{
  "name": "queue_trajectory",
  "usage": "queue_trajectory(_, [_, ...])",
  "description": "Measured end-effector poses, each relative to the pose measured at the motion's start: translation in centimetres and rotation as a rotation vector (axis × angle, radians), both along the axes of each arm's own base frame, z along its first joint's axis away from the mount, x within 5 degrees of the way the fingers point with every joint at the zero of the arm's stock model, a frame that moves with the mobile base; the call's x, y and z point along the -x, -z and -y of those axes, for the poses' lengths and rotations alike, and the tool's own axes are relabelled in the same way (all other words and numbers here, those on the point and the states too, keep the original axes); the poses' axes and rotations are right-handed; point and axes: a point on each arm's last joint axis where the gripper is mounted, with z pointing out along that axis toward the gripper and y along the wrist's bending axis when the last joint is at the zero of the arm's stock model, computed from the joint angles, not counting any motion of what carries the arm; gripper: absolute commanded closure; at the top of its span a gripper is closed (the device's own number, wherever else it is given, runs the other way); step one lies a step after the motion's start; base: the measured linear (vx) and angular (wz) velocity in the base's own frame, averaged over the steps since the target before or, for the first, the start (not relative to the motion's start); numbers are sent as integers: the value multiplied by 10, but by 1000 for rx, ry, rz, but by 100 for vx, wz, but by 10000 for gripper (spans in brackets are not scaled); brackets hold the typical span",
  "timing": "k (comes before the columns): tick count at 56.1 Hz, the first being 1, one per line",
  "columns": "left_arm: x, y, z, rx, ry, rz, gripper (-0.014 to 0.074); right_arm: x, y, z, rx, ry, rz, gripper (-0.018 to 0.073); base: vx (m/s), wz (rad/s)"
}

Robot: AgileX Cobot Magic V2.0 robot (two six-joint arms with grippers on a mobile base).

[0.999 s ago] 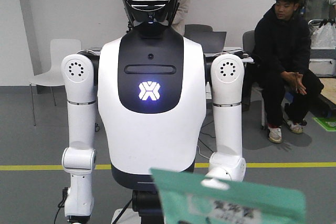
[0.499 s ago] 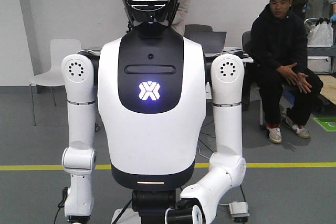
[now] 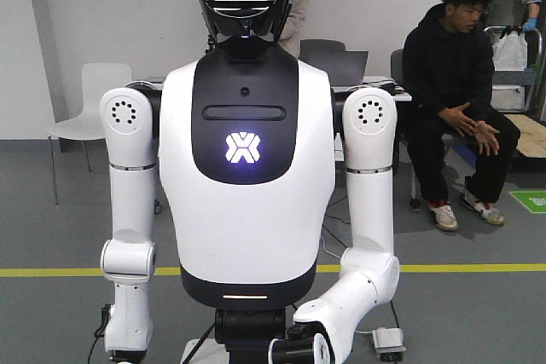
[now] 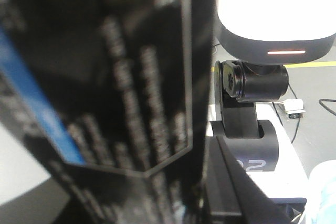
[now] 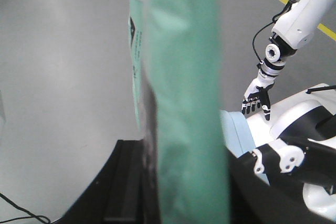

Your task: Pick snacks and fruit into basket

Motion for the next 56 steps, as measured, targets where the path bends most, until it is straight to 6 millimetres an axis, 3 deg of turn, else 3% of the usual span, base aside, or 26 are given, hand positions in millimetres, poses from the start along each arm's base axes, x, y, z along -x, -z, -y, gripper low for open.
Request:
queue_trajectory(29, [0, 0, 0, 0, 0, 0, 398, -3, 3, -3, -9, 13, -2, 31, 0, 0])
queue_trajectory(47, [0, 0, 0, 0, 0, 0, 398, -5, -6, -4, -86, 36, 42, 25, 0, 0])
queue_trajectory(56, [0, 0, 0, 0, 0, 0, 398, -17, -21, 12, -140, 132, 31, 27, 0, 0])
